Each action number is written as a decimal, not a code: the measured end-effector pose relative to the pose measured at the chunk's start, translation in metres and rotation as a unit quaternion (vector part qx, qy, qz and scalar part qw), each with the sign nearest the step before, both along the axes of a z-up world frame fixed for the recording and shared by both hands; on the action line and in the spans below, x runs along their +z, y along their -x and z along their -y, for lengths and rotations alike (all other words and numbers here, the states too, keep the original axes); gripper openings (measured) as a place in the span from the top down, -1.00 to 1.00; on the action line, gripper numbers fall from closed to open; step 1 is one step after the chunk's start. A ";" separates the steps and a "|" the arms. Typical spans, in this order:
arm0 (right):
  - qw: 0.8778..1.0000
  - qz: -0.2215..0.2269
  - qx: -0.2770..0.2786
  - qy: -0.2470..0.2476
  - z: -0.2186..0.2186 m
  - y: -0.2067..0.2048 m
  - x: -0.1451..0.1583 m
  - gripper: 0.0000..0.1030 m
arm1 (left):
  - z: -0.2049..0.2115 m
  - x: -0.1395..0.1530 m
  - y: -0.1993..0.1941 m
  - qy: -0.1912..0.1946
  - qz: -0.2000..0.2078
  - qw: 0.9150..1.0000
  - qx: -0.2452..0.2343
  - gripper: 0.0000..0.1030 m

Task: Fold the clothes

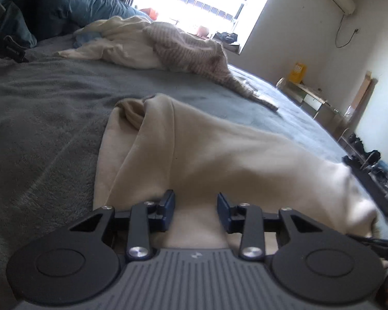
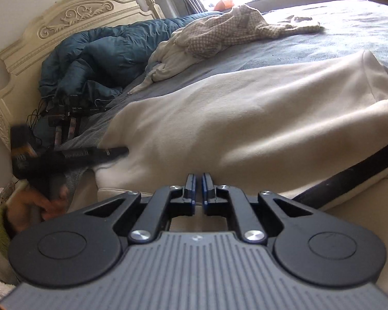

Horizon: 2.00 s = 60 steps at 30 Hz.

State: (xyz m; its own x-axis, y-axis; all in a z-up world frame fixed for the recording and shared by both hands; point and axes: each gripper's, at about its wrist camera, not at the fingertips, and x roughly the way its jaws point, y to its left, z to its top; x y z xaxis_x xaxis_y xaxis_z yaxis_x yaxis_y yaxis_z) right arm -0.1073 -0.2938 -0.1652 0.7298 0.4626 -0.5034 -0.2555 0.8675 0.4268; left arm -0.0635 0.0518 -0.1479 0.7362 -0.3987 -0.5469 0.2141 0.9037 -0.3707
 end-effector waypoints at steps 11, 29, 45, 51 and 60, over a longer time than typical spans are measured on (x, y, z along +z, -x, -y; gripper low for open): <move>1.000 -0.003 -0.008 0.010 -0.003 0.004 0.000 0.92 | 0.002 0.011 -0.086 -0.027 0.019 0.998 0.061 0.07; 1.000 0.009 -0.015 0.011 -0.005 0.009 -0.001 0.92 | -0.003 0.044 -0.081 -0.038 0.044 0.995 0.084 0.04; 0.990 0.077 -0.068 0.093 -0.017 0.034 0.021 0.89 | 0.072 0.023 0.054 -0.050 0.062 0.988 -0.129 -0.16; 0.986 0.017 -0.130 0.099 0.019 0.039 -0.005 0.88 | 0.062 0.012 0.049 -0.033 0.047 0.991 -0.122 -0.15; 0.973 0.060 -0.184 0.129 0.050 0.045 0.037 0.86 | 0.075 0.027 0.062 -0.051 0.085 0.986 -0.136 -0.15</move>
